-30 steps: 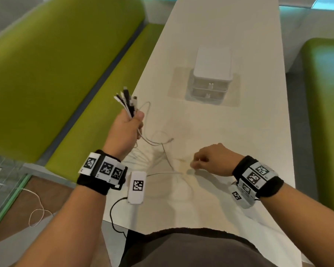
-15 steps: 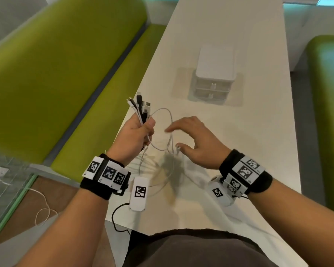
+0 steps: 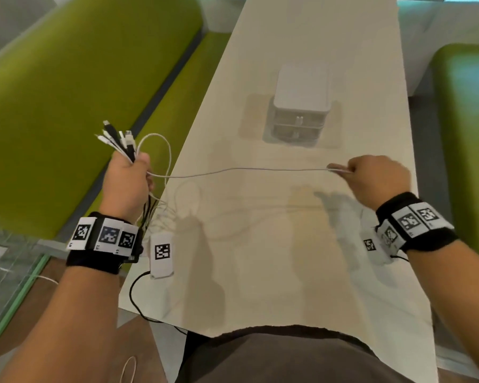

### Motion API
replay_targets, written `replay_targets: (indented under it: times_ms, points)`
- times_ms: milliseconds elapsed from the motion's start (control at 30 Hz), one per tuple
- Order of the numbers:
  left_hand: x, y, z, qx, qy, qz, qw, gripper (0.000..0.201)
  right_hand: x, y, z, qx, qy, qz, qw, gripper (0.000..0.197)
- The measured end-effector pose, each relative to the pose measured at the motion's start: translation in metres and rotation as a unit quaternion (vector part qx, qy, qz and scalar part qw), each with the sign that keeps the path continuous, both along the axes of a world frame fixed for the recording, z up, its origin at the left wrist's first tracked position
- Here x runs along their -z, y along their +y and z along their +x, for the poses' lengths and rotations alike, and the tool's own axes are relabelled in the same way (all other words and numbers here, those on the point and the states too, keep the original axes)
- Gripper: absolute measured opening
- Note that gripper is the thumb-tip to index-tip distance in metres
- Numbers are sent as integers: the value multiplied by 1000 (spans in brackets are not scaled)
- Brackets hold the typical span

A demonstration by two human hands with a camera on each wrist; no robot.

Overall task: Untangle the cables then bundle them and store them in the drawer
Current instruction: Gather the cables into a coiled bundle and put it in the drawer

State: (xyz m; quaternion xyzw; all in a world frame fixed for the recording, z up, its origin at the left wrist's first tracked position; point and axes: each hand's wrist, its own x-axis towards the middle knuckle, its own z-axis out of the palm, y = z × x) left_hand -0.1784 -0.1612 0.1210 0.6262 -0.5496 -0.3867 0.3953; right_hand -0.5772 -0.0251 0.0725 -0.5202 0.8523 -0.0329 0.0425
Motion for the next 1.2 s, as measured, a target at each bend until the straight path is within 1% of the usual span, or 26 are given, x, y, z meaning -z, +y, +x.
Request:
replay_targets:
  times_ms: [67, 133, 167, 233, 267, 300, 333, 367, 400, 467, 533, 567, 600, 633, 667, 700, 733, 767, 800, 833, 900, 933, 967, 1033, 1133, 1200]
  points:
    - [1, 1, -3, 8, -5, -1, 1000, 13, 0, 2, -22, 76, 3, -39, 996, 55]
    - [2, 9, -14, 40, 3, 3, 999, 5, 2, 4, -30, 91, -101, -95, 986, 40]
    - [4, 14, -21, 60, 10, 6, 998, 6, 2, 3, -26, 77, -160, -102, 979, 43]
    - [12, 24, -34, 111, 9, 4, 994, 13, 2, 1, -12, 20, -228, -52, 972, 64]
    - [18, 29, -41, 137, 2, 2, 991, 13, 1, -1, -3, -7, -232, -26, 972, 68]
    - [23, 34, -46, 161, -2, 1, 987, 12, -1, -3, 10, -36, -205, -6, 978, 66]
    - [26, 41, -53, 181, -3, 3, 984, 8, -3, -5, 24, -69, -155, -13, 985, 62]
    - [30, 47, -59, 198, -6, -2, 980, 6, -6, -6, 37, -106, -108, -51, 987, 57]
    - [34, 54, -65, 214, -15, -9, 977, 17, -10, -7, 48, -149, -104, -117, 976, 54]
    - [35, 67, -77, 239, -40, -18, 970, 31, -17, -5, 73, -251, -188, -251, 916, 49]
    - [36, 77, -85, 263, -67, -30, 962, 36, -24, -3, 98, -294, -302, -294, 858, 35]
    - [35, 82, -87, 277, -79, -38, 957, 40, -28, -3, 109, -268, -374, -278, 843, 27]
    - [35, 86, -89, 295, -90, -47, 950, 43, -33, -5, 119, -205, -457, -236, 833, 30]
    - [34, 90, -90, 317, -98, -56, 942, 44, -36, -8, 126, -128, -514, -179, 829, 46]
    - [34, 93, -91, 338, -104, -58, 933, 44, -39, -11, 129, -69, -539, -108, 832, 57]
    - [33, 96, -91, 361, -113, -55, 924, 44, -37, -13, 131, -40, -546, -50, 835, 57]
    - [33, 99, -91, 382, -130, -52, 913, 44, -34, -15, 132, -28, -548, -33, 835, 42]
    - [33, 102, -91, 404, -157, -54, 900, 44, -32, -17, 133, -17, -557, -50, 829, 18]
    - [34, 106, -90, 426, -190, -50, 883, 41, -31, -18, 131, 3, -580, -88, 810, 13]
    - [36, 109, -90, 450, -218, -38, 865, 39, -29, -20, 128, 40, -617, -132, 775, 26]
    - [43, 115, -85, 495, -243, 10, 834, 39, -33, -25, 114, 137, -705, -212, 662, 35]
    - [47, 116, -82, 506, -247, 40, 826, 40, -37, -27, 106, 179, -730, -240, 614, 33]
    - [50, 115, -77, 508, -252, 67, 821, 39, -41, -29, 96, 212, -739, -266, 582, 31]
    - [53, 107, -71, 496, -269, 108, 819, 32, -45, -30, 75, 245, -729, -311, 559, 30]
    - [51, 87, -64, 461, -265, 133, 836, 27, -47, -27, 61, 258, -716, -358, 541, 32]
    - [49, 74, -63, 455, -284, 146, 831, 22, -47, -25, 57, 263, -707, -396, 523, 34]
